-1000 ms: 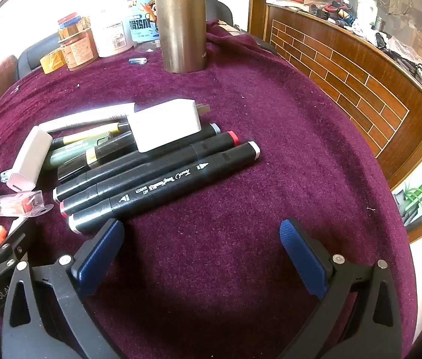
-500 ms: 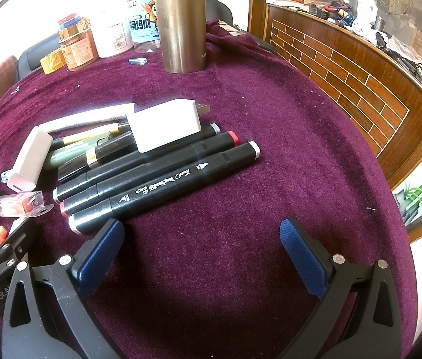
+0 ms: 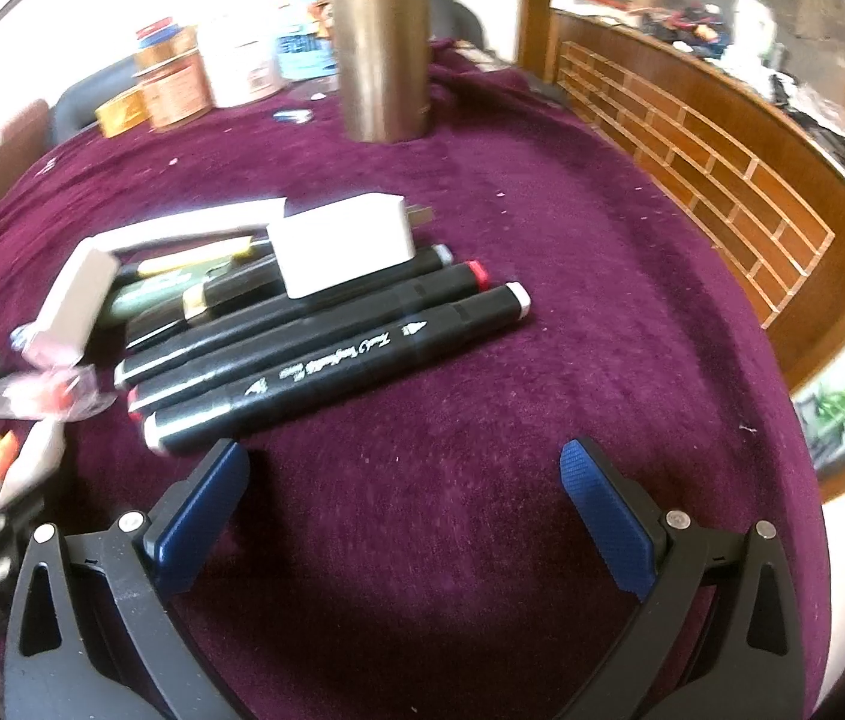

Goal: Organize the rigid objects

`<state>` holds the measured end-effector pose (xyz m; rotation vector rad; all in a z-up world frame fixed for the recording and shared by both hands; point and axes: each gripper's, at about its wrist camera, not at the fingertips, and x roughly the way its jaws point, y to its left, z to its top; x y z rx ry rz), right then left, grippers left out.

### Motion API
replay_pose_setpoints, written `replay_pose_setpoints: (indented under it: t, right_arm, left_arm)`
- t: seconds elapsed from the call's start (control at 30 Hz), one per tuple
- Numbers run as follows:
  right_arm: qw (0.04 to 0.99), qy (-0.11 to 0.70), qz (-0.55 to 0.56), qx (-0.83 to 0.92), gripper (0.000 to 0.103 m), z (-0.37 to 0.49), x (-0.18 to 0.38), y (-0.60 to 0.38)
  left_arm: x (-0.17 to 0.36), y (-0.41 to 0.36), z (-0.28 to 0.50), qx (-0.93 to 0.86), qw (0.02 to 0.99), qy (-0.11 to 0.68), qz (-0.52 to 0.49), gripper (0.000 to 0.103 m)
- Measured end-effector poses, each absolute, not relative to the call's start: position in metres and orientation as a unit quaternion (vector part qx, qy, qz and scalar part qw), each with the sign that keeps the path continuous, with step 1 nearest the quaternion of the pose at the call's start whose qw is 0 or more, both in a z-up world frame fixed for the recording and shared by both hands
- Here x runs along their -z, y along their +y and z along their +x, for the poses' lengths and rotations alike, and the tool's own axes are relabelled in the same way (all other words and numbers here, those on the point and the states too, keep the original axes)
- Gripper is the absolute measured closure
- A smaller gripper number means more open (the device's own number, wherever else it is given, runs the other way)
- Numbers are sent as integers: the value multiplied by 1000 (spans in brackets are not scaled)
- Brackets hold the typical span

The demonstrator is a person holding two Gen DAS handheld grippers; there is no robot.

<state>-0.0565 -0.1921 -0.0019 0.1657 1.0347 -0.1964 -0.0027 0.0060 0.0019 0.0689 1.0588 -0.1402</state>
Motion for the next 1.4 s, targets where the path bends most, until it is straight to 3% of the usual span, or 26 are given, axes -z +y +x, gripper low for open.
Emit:
replay_pose_setpoints:
  t: [0.17, 0.6, 0.7, 0.87, 1.0, 1.1, 1.13, 1.27, 1.3, 1.33, 1.4]
  right_arm:
    - [843, 527, 73, 78, 0, -62, 0, -189]
    - [833, 532, 89, 120, 0, -70, -9, -187]
    - [875, 455, 74, 149, 0, -90, -48, -184]
    - [960, 205, 52, 182, 0, -153, -117, -170]
    - [935, 317, 66, 145, 0, -112, -103, -176]
    - [933, 303, 73, 178, 0, -110, -95, -182]
    - [936, 292, 74, 184, 0, -110, -94, -182]
    - [940, 275, 111, 170, 0, -101, -76, -192]
    - [935, 292, 124, 160, 0, -93, -67, -196]
    - [928, 309, 145, 148, 0, -85, -55, -202]
    - [921, 323, 163, 144, 4, -85, -45, -202]
  left_arm:
    - [-3, 16, -34, 106, 836, 533, 71, 1]
    - [-3, 20, -61, 97, 862, 493, 66, 1]
    - [-4, 20, -67, 91, 864, 492, 63, 1]
    - [-3, 20, -71, 91, 860, 498, 64, 1]
    - [-5, 23, -74, 101, 849, 515, 64, 1]
    - [-10, 33, -81, 109, 838, 534, 36, 4]
    - [-15, 39, -84, 115, 839, 531, 18, 12]
    - [-66, 70, -117, 113, 904, 412, 6, 13]
    - [-76, 77, -125, 107, 920, 377, 9, 12]
    - [-85, 84, -130, 105, 932, 348, 6, 1]
    - [-90, 97, -123, 109, 931, 347, -15, 1]
